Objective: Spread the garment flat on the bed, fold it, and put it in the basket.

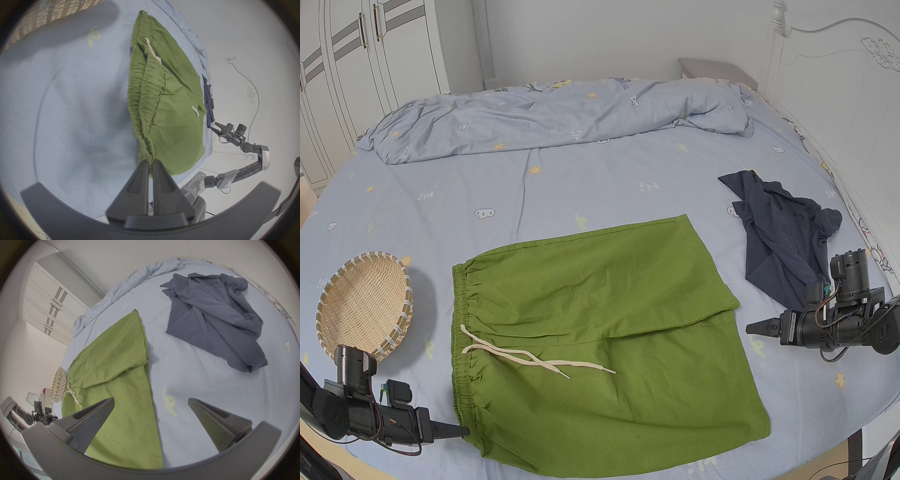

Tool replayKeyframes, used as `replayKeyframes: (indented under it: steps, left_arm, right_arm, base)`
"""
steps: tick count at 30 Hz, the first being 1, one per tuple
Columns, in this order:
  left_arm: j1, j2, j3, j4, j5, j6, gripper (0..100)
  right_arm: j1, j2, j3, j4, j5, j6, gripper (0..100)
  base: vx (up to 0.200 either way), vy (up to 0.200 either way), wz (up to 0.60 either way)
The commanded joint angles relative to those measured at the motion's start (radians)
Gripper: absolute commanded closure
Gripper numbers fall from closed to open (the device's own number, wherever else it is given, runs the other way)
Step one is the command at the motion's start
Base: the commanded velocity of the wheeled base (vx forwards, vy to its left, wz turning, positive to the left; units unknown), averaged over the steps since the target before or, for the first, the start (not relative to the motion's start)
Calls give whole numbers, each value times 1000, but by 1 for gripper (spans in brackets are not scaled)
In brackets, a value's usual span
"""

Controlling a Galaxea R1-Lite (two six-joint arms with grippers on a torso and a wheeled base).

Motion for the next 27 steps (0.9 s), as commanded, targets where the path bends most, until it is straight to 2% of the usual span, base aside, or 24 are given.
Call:
replayKeyframes:
  steps: [1,7,13,16,17,23,27]
  left_arm:
    - [6,-18,7,0,8,5,100]
    - [85,-140,15,4,11,20,100]
    - [184,-117,16,11,11,140,100]
    - [187,-110,16,11,13,145,100]
    - [195,-58,16,9,21,169,100]
    - [181,-46,20,9,21,169,100]
    - [175,-38,21,9,21,169,100]
  right_arm:
    - [0,3,0,0,-1,0,0]
    - [2,-9,17,14,9,-3,0]
    - [-1,-46,32,155,90,-15,0]
    - [-1,-46,34,163,95,-17,0]
    - [7,-44,90,224,159,-51,0]
    - [46,-38,199,220,202,-101,0]
    - [63,-11,222,217,262,-106,0]
  base:
    - [0,0,0]
    - [0,0,0]
    - [0,0,0]
    - [0,0,0]
    - [0,0,0]
    - [0,0,0]
    - [0,0,0]
